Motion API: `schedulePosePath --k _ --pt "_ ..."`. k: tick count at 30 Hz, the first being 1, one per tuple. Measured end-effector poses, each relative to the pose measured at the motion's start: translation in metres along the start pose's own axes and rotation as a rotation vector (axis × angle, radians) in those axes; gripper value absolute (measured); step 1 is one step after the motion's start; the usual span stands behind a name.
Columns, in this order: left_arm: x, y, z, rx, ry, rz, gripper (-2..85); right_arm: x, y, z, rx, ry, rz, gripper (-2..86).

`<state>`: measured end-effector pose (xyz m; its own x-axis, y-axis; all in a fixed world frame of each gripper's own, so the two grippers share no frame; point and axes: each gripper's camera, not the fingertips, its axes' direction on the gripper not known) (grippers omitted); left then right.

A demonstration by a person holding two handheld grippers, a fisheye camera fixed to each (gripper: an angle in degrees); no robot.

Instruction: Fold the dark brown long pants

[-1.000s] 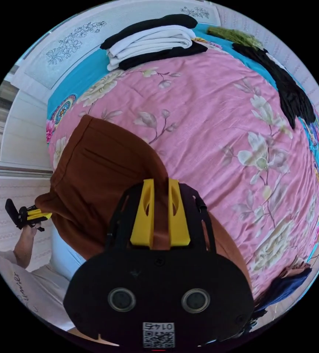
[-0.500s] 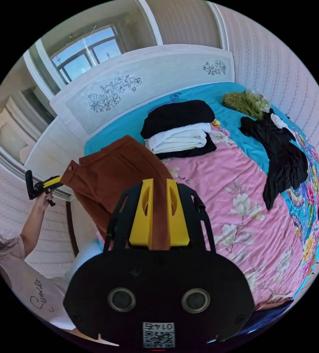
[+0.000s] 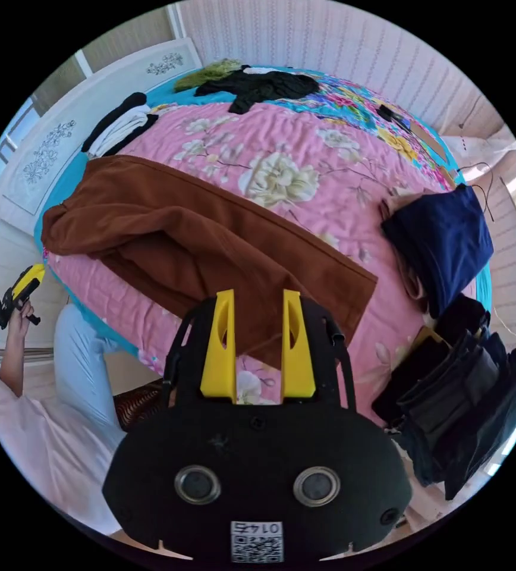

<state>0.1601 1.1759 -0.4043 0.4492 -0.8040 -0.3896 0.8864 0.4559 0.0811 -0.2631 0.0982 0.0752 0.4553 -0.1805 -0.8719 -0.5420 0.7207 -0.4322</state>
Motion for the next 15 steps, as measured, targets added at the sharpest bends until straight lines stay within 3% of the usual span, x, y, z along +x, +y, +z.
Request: schedulePosePath --k 3,6,8,12,15 --pt "0.035 -0.046 0.071 -0.044 0.022 0.087 10.1 0.033 0.031 0.010 -0.010 0.032 0.063 13.7" --pt "0.051 -0.077 0.141 -0.133 -0.083 0.098 10.8 0.055 0.041 0.035 -0.005 0.006 0.107 13.7" --pt "0.053 -0.087 0.192 -0.285 -0.119 0.087 9.2 0.070 0.045 0.059 -0.020 -0.042 0.160 13.3" --pt "0.053 -0.100 0.204 -0.294 -0.072 0.040 2.7 0.098 0.063 0.081 -0.001 -0.134 0.224 2.9" --pt "0.064 -0.109 0.182 -0.226 -0.011 0.095 0.3 0.122 0.091 0.057 0.125 -0.251 0.193 1.7"
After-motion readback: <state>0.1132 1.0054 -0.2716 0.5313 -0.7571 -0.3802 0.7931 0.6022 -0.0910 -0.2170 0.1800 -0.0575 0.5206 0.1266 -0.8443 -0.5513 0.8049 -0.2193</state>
